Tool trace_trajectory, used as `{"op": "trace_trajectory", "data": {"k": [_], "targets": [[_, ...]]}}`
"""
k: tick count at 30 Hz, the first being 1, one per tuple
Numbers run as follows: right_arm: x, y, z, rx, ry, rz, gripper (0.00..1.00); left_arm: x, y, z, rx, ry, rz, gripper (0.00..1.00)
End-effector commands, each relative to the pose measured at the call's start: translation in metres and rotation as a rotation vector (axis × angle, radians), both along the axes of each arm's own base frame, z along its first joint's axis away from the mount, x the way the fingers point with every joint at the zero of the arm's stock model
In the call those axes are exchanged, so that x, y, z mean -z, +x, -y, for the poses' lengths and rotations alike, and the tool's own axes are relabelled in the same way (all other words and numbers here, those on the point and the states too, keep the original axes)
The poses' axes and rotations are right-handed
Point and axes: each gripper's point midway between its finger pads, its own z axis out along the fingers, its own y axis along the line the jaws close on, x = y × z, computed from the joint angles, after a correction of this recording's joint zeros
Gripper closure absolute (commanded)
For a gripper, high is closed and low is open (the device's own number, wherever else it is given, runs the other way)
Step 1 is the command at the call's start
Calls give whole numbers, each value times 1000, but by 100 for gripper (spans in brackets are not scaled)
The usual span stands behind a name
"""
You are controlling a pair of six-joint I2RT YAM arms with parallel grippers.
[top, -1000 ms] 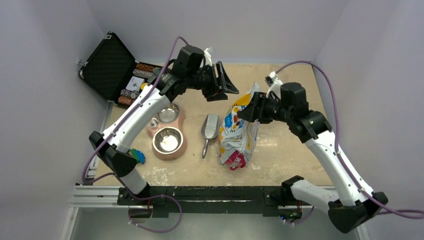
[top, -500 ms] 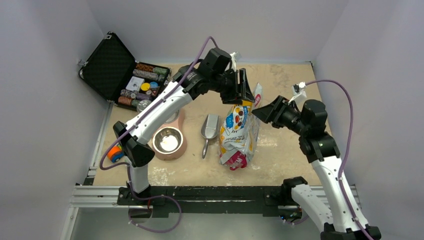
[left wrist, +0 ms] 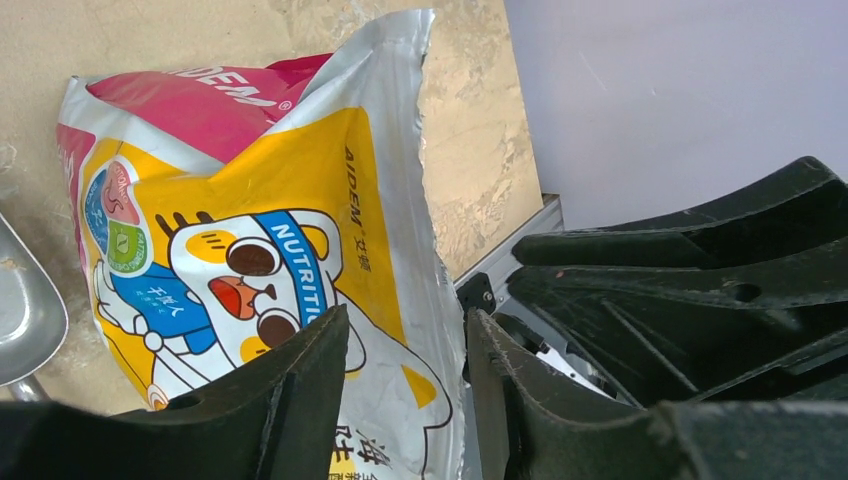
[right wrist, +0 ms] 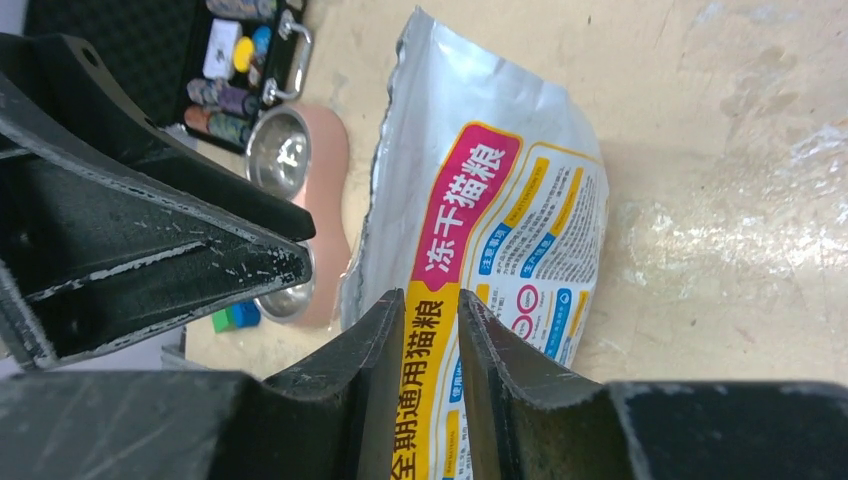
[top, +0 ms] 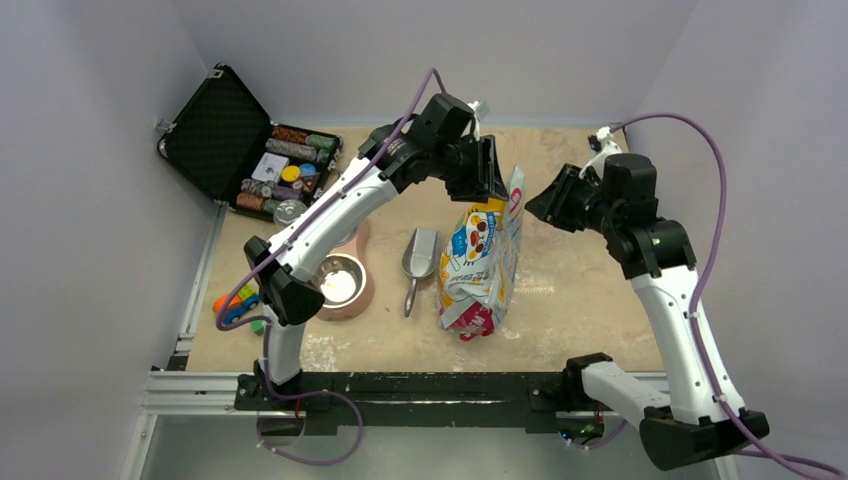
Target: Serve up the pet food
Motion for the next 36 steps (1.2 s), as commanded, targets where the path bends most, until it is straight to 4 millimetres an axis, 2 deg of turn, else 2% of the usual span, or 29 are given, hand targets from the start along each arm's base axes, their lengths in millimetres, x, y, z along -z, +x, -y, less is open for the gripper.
{"op": "trace_trajectory", "data": {"k": [1, 6, 11, 16, 21, 26, 28, 30, 33, 36], "targets": [[-4, -2, -17, -95, -5, -5, 69, -9, -4, 12, 41, -29, 27, 49], [4, -4, -16, -89, -18, -11, 70, -3, -17, 16, 77, -7, 32, 55], [11, -7, -14, -89, -37, -20, 70, 3, -23, 15, 96, 11, 18, 52], [14, -9, -16, -102, -30, -25, 70, -4, -27, 11, 99, 2, 36, 52], [13, -11, -21, -130, -13, -27, 71, -1, -28, 7, 92, 14, 38, 61], [10, -14, -27, -152, -10, -23, 71, 4, -29, 8, 92, 22, 18, 75], [11, -15, -29, -160, -10, -26, 71, 0, -30, 6, 94, 14, 24, 72], [12, -16, -31, -165, -11, -32, 71, -4, -32, 5, 97, 10, 31, 63], [14, -16, -32, -169, -15, -35, 72, -12, -33, 3, 97, -6, 48, 54], [13, -16, -32, -168, -16, -32, 71, -18, -31, 0, 87, -8, 68, 55]]}}
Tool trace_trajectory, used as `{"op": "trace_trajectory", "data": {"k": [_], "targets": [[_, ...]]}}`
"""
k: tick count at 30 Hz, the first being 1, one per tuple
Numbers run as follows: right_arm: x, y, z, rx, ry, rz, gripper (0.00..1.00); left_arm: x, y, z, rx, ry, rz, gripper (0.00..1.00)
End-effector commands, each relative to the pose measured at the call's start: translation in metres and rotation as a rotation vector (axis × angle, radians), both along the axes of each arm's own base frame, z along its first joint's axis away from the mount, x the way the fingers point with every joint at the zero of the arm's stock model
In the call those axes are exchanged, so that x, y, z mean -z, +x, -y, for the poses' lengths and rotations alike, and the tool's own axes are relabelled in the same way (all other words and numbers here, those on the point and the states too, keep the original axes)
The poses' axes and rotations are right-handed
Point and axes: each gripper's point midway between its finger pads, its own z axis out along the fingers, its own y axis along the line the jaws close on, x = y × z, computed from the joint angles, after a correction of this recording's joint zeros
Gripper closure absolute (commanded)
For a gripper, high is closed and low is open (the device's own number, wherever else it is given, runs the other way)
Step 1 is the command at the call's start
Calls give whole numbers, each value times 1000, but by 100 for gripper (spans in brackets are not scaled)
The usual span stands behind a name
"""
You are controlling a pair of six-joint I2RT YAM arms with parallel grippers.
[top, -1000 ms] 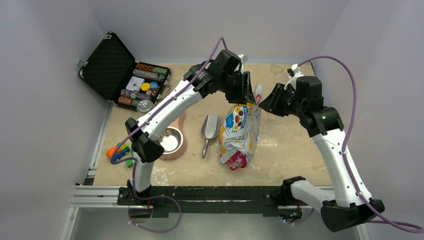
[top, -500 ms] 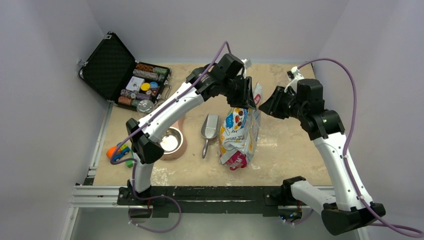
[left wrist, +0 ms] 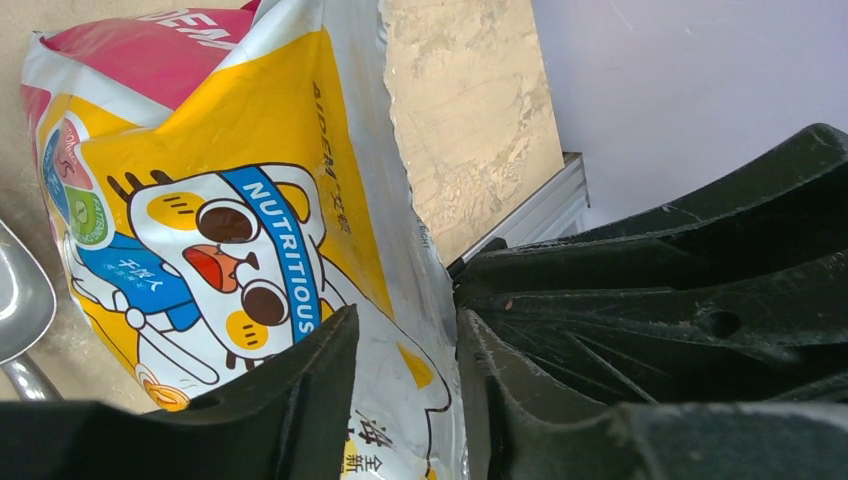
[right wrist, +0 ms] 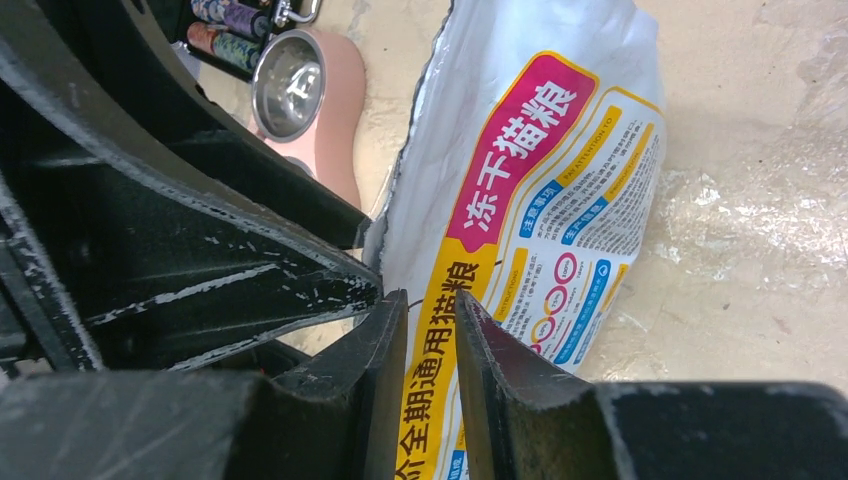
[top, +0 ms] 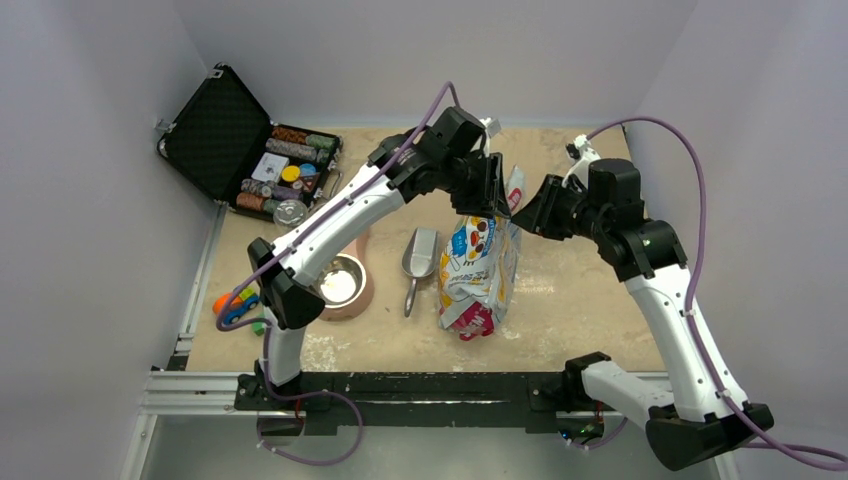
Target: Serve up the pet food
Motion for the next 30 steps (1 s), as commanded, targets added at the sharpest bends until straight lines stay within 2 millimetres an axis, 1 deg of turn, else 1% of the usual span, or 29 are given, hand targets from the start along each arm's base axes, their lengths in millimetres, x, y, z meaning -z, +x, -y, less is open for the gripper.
{"op": "trace_trajectory", "data": {"k": [1, 5, 10, 14, 18, 19, 22, 23, 25, 26, 28, 30], "targets": [[-8, 0, -3, -20, 3, 31, 71, -41, -6, -10, 8, -67, 87, 58], [-6, -1, -3, -19, 0, 28, 71, -40, -5, -13, 2, -55, 96, 62], [-7, -1, -5, -24, 0, 30, 71, -33, -5, -7, 11, -54, 68, 66], [-10, 1, -4, -13, -8, 35, 71, -30, -4, -5, 11, -51, 61, 66], [-10, 1, -4, -9, -12, 29, 71, -27, -3, -4, 11, -46, 57, 62], [-11, 1, -4, -8, -13, 32, 71, -27, -3, -4, 11, -47, 57, 59], [-9, 2, -1, 11, -24, 28, 71, -30, -3, -2, 18, -60, 57, 45], [-7, 2, 1, 18, -31, 22, 71, -31, -4, -1, 23, -68, 59, 42], [-6, 2, 2, 27, -37, 19, 71, -32, -3, 0, 23, -71, 61, 41], [-5, 2, 3, 28, -38, 18, 71, -30, -3, 1, 23, -67, 59, 42], [-6, 2, 3, 29, -38, 19, 71, -26, -1, 1, 17, -56, 52, 50], [-5, 2, 3, 27, -38, 19, 71, -24, 0, 3, 18, -53, 47, 55]]}}
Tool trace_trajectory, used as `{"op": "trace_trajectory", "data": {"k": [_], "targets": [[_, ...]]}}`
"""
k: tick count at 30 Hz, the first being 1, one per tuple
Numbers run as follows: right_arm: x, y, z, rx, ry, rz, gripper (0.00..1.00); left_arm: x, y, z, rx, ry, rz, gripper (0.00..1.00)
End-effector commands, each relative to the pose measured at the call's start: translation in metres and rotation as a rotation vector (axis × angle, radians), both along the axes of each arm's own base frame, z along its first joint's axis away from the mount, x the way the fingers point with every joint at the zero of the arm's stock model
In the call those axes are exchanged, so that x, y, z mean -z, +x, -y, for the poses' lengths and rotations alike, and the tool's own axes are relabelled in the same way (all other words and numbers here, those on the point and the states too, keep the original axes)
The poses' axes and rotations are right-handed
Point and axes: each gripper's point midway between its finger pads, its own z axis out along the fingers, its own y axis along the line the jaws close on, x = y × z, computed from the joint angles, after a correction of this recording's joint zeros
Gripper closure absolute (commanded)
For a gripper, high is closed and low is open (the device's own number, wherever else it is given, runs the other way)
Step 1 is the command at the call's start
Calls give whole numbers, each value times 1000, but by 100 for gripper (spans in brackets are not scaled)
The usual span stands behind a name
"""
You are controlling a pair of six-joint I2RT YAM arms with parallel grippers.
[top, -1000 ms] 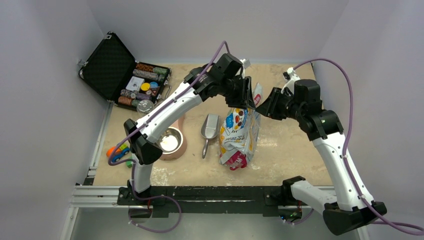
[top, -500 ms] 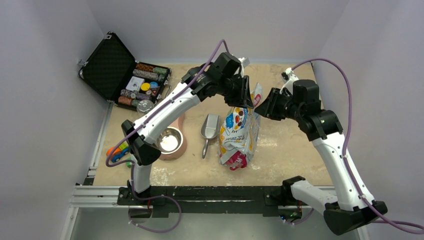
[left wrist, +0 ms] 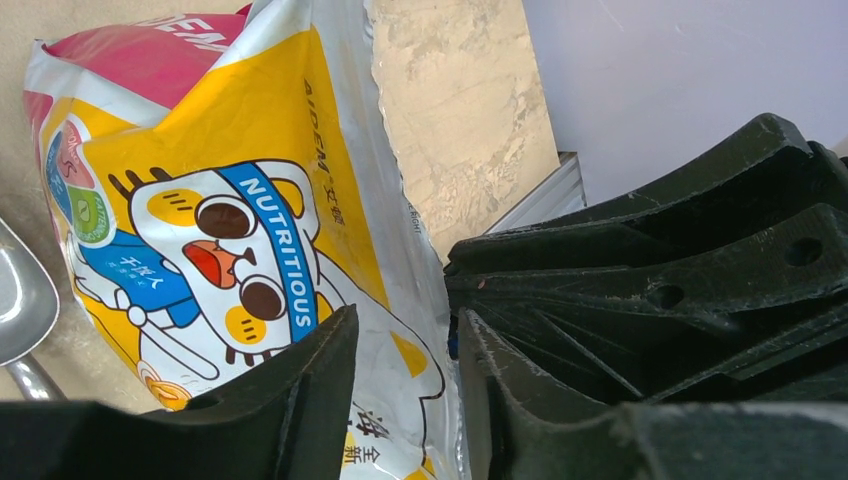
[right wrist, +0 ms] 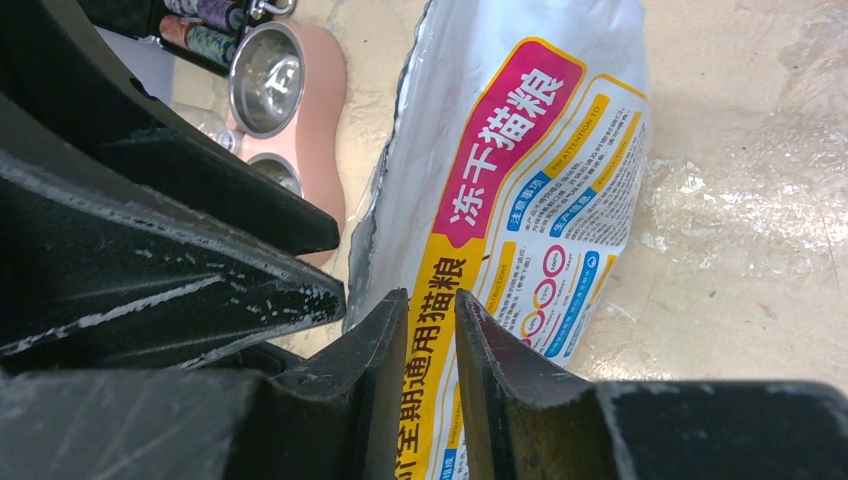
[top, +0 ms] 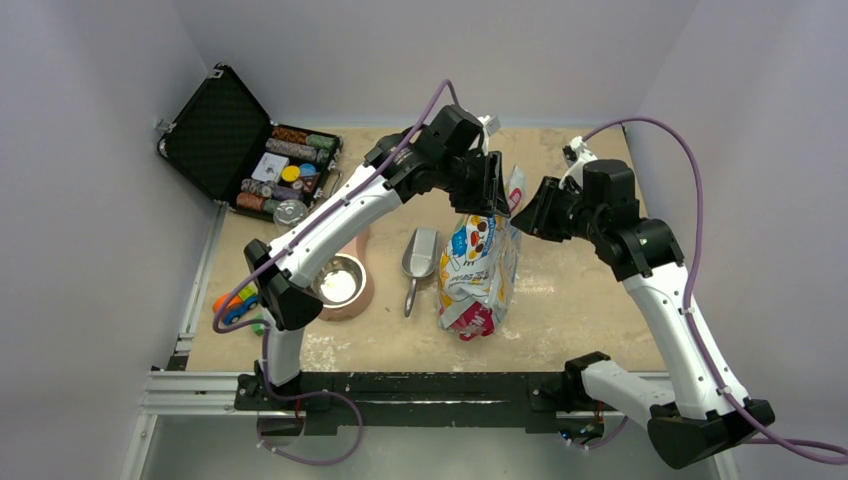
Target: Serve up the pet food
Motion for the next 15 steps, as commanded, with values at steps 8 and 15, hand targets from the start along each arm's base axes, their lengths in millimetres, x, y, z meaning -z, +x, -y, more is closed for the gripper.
{"op": "trace_trajectory", "data": {"k": [8, 15], "targets": [[-10, 2, -1, -2, -2, 26, 71, -16, 4, 7, 13, -43, 37, 68], [-12, 4, -6, -23, 6, 22, 71, -27, 3, 4, 15, -61, 64, 51]]}}
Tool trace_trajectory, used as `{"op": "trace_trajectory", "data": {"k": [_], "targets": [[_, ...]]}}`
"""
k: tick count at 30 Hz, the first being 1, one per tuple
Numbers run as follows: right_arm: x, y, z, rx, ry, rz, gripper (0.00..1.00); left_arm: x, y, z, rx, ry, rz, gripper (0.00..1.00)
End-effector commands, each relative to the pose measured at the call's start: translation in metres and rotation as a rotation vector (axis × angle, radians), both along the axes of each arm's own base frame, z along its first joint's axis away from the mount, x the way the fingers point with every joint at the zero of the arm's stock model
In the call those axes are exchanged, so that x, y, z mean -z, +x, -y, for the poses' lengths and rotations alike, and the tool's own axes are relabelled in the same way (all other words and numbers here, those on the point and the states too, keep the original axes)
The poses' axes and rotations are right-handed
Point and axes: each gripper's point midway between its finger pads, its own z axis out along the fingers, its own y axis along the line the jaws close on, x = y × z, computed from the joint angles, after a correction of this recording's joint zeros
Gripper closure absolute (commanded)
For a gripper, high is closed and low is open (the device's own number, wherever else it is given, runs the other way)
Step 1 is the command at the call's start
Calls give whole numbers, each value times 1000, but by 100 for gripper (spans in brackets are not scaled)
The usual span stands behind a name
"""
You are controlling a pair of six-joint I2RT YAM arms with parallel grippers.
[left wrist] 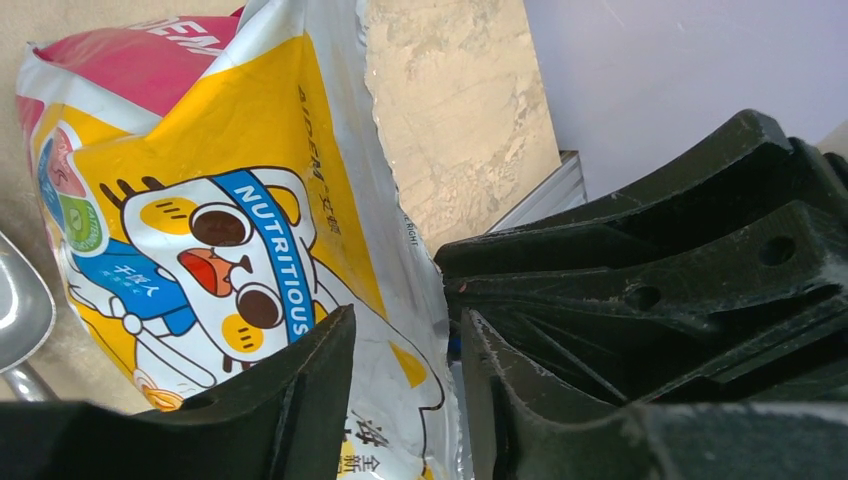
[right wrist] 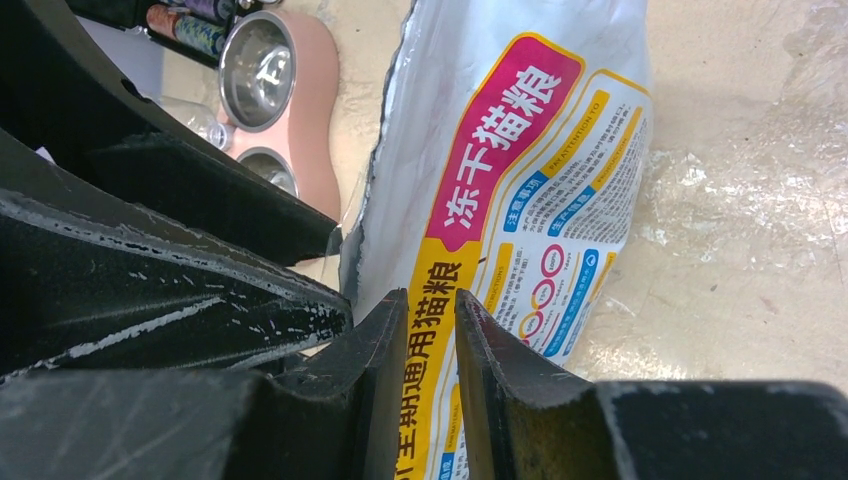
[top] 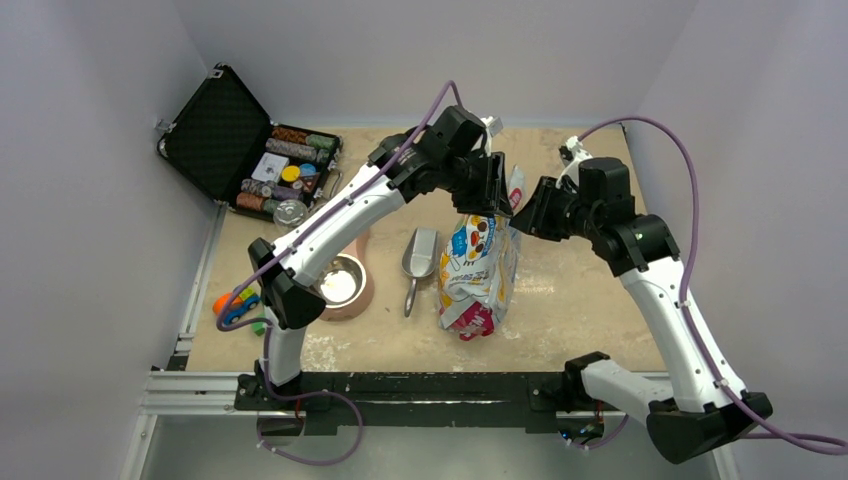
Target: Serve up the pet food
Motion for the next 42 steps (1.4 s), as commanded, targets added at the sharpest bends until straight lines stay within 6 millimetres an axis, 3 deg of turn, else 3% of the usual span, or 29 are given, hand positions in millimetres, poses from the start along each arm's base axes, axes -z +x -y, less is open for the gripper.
{"op": "trace_trajectory", "data": {"k": [1, 5, 12, 21, 33, 42], "targets": [[-19, 3, -5, -21, 15, 50, 71, -32, 1, 0, 10, -67, 73, 49], [-17, 3, -6, -23, 15, 47, 71, -26, 5, 1, 1, -48, 69, 49], [-16, 4, -3, -4, 4, 49, 71, -21, 7, 4, 1, -35, 55, 63], [-17, 3, -4, -9, 11, 45, 71, -20, 6, 2, 4, -22, 58, 68], [-46, 0, -13, 33, 133, 33, 71, -24, 1, -2, 21, -24, 61, 100], [-40, 6, -5, 92, 108, 17, 72, -24, 2, -4, 23, -30, 72, 100]]}}
